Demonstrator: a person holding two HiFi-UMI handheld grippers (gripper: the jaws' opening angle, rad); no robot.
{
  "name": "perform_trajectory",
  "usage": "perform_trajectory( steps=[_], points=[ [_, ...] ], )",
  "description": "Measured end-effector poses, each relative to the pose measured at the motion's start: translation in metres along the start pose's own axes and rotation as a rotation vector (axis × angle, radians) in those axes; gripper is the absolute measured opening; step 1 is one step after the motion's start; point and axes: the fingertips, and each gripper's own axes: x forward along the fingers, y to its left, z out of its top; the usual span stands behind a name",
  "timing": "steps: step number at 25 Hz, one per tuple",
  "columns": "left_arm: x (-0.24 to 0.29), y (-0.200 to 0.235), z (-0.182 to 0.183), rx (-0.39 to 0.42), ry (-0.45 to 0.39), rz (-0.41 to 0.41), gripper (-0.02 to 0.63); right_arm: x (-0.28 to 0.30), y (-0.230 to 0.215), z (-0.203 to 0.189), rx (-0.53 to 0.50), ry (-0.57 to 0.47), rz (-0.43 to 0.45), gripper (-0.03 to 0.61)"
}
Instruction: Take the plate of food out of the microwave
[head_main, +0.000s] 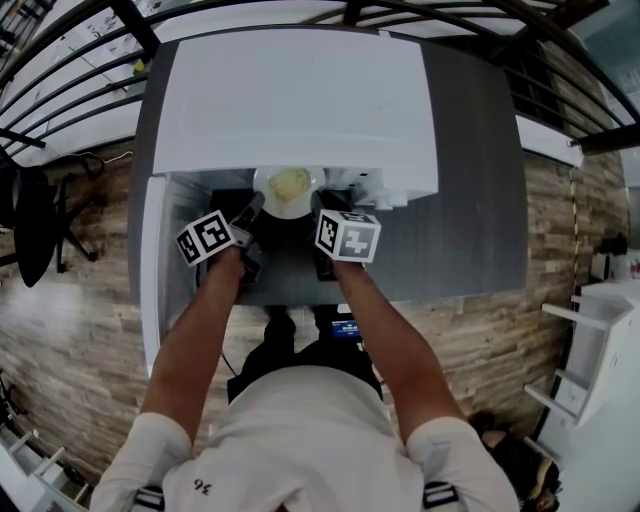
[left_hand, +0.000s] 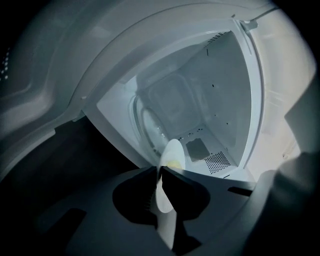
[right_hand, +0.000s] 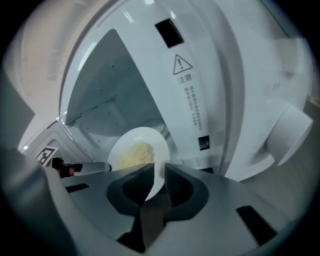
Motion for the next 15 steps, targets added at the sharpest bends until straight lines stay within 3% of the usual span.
perform_trajectory(
  steps=[6,10,15],
  points=[
    [0.004,-0.005,-0.002,-0.036,0.036,-0.017,0.029,-0.001,-0.005,0.006,0.006,-0.017,-0.005,0.055],
    [0.002,-0.004,-0.003,-0.029,0.051,-0.016,0.028,-0.012,-0.018,-0.004,0.049,-0.007,-0.053,0.074],
    [0.006,-0.005,-0.004,-0.025,0.068,-0.022,0.028,-0.007,-0.021,-0.004,0.162,-0.017,0.012,0.081]
  ],
)
